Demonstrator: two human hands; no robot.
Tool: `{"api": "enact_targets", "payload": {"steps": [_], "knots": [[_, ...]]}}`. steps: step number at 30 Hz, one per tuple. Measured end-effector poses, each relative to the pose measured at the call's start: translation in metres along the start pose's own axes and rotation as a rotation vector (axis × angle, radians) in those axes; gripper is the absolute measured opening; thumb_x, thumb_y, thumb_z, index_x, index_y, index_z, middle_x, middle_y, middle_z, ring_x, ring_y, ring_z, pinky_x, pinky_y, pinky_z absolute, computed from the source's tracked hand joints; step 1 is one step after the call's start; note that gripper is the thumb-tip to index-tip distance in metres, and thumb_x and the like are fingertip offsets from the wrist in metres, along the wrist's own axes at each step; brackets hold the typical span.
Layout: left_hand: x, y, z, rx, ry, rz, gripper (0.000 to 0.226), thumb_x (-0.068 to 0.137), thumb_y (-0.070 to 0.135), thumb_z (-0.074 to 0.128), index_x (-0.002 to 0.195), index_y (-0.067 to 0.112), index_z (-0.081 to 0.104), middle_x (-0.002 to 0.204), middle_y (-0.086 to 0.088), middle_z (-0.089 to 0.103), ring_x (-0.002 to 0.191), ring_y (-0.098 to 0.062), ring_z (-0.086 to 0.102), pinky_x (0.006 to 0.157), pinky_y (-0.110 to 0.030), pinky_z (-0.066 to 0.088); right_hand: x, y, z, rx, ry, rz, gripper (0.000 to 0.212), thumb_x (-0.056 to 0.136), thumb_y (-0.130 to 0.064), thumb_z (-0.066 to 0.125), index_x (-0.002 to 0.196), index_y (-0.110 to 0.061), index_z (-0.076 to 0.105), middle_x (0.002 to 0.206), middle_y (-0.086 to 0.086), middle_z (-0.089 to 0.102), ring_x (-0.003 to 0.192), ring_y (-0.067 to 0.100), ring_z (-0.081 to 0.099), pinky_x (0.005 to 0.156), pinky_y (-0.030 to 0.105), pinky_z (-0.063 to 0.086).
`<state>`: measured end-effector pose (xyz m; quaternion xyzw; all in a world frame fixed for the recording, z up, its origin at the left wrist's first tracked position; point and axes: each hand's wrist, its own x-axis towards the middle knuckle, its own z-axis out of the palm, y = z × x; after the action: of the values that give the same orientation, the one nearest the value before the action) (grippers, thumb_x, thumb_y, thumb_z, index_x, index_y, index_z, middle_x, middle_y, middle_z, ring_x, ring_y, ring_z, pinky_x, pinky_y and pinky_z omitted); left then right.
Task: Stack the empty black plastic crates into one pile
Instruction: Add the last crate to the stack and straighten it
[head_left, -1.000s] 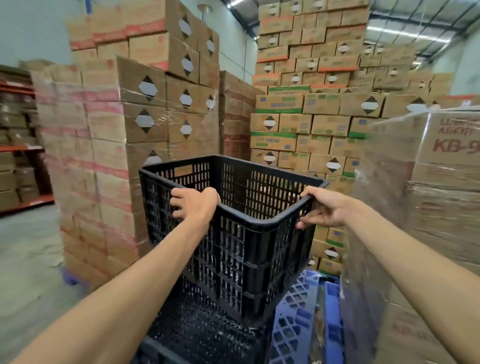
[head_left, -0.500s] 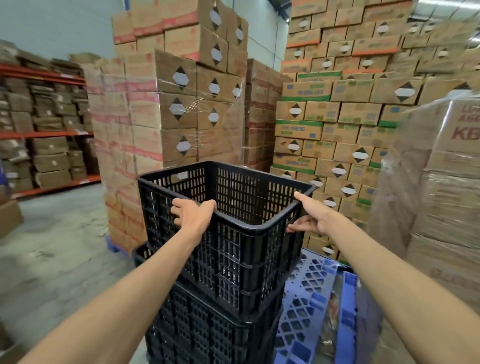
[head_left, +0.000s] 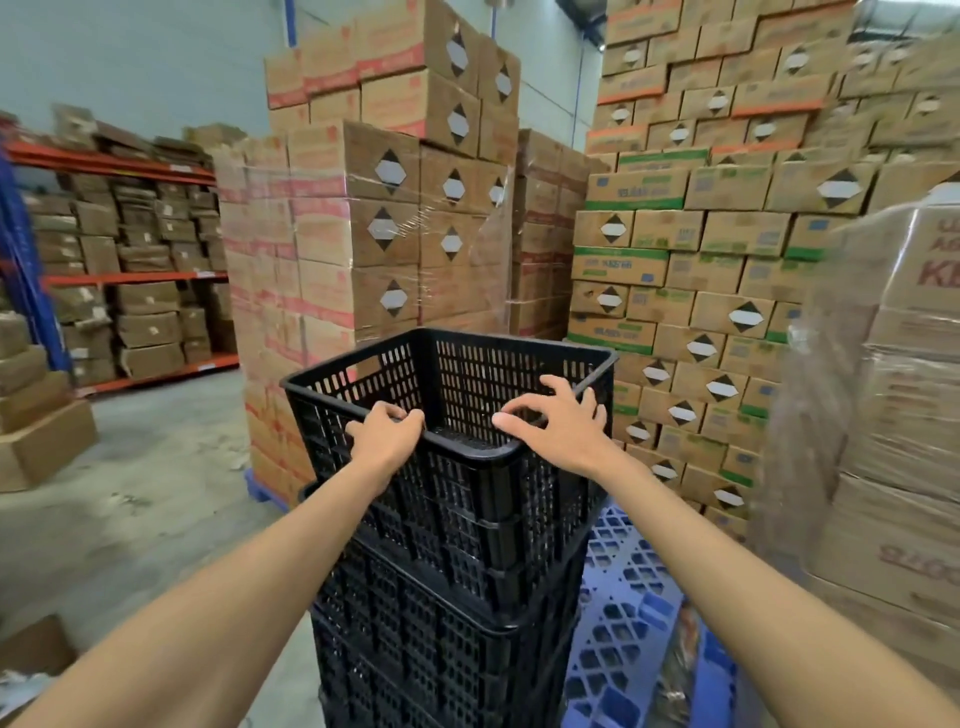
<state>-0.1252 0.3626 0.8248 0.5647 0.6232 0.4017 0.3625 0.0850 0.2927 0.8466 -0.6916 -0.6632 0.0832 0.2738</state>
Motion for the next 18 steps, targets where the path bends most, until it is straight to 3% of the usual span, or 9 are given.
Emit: {"api": "enact_targets", "payload": {"steps": [3, 5, 7, 9, 12, 15, 16, 18], "knots": [[0.005, -0.007, -0.003, 0.061, -0.004, 0.045, 0.033, 0.090, 0.046, 0.049, 0.107, 0.019, 0.056, 0.146, -0.020, 0.032, 0.131, -0.032, 0.035, 0.096, -0.037, 0.033, -0.002, -0.005, 0.010, -0.048, 0.013, 0.046, 0.057, 0.079, -0.082, 0.029, 0.102, -0.047, 0.068, 0.164, -0.009, 0.001, 0.144, 0.041, -0.027, 0.104, 0.067, -0.023], [0.009, -0.013, -0.004, 0.171, 0.017, 0.074, 0.041, 0.089, 0.061, 0.039, 0.097, 0.024, 0.055, 0.149, -0.022, 0.028, 0.138, -0.038, 0.027, 0.108, -0.049, 0.027, 0.001, -0.008, 0.013, -0.126, 0.060, 0.028, 0.055, 0.084, -0.078, 0.027, 0.091, -0.043, 0.070, 0.164, -0.009, 0.005, 0.145, 0.035, -0.028, 0.106, 0.064, -0.023], [0.010, -0.018, -0.001, 0.261, 0.054, 0.120, 0.055, 0.087, 0.073, 0.024, 0.091, 0.026, 0.053, 0.155, -0.022, 0.016, 0.143, -0.041, 0.013, 0.112, -0.058, 0.016, 0.005, -0.010, 0.008, -0.121, -0.010, 0.053, 0.049, 0.089, -0.071, 0.029, 0.075, -0.041, 0.065, 0.160, -0.005, 0.024, 0.149, 0.033, -0.016, 0.113, 0.063, -0.011], [0.010, -0.023, 0.004, 0.317, 0.093, 0.237, 0.064, 0.084, 0.079, 0.015, 0.091, 0.027, 0.052, 0.152, -0.020, 0.016, 0.142, -0.040, 0.008, 0.114, -0.059, 0.008, 0.014, 0.003, 0.000, -0.158, -0.109, 0.103, 0.058, 0.086, -0.076, 0.028, 0.068, -0.033, 0.064, 0.147, -0.004, 0.045, 0.150, 0.035, -0.002, 0.115, 0.063, -0.002], [0.026, -0.038, -0.004, 0.427, 0.051, 0.508, 0.065, 0.081, 0.082, 0.013, 0.109, 0.037, 0.051, 0.131, -0.011, 0.030, 0.136, -0.037, 0.015, 0.115, -0.061, 0.003, 0.024, 0.015, -0.014, -0.180, -0.154, 0.129, 0.083, 0.068, -0.092, 0.027, 0.077, -0.020, 0.068, 0.104, -0.012, 0.065, 0.140, 0.035, 0.035, 0.116, 0.063, 0.011], [0.053, -0.050, -0.017, 0.537, 0.055, 0.793, 0.059, 0.082, 0.080, 0.023, 0.118, 0.043, 0.052, 0.110, -0.001, 0.028, 0.122, -0.029, 0.025, 0.113, -0.055, 0.012, 0.018, 0.000, -0.025, -0.267, -0.111, 0.142, 0.047, 0.086, -0.061, 0.049, 0.092, -0.020, 0.072, 0.099, 0.001, 0.071, 0.109, 0.026, 0.062, 0.101, 0.049, 0.044], [0.064, -0.053, -0.022, 0.558, 0.076, 0.883, 0.057, 0.083, 0.079, 0.029, 0.117, 0.042, 0.055, 0.110, -0.001, 0.029, 0.120, -0.027, 0.026, 0.112, -0.052, 0.015, 0.016, -0.007, -0.026, -0.307, -0.075, 0.135, 0.041, 0.087, -0.058, 0.052, 0.095, -0.023, 0.072, 0.098, -0.001, 0.071, 0.100, 0.021, 0.065, 0.094, 0.047, 0.050], [0.085, -0.054, -0.029, 0.574, 0.082, 1.027, 0.052, 0.084, 0.073, 0.035, 0.108, 0.035, 0.062, 0.115, -0.001, 0.038, 0.122, -0.025, 0.031, 0.112, -0.050, 0.018, 0.008, -0.033, -0.023, -0.337, -0.025, 0.117, 0.048, 0.085, -0.065, 0.049, 0.098, -0.026, 0.072, 0.096, -0.003, 0.072, 0.088, 0.018, 0.066, 0.086, 0.045, 0.054]]}}
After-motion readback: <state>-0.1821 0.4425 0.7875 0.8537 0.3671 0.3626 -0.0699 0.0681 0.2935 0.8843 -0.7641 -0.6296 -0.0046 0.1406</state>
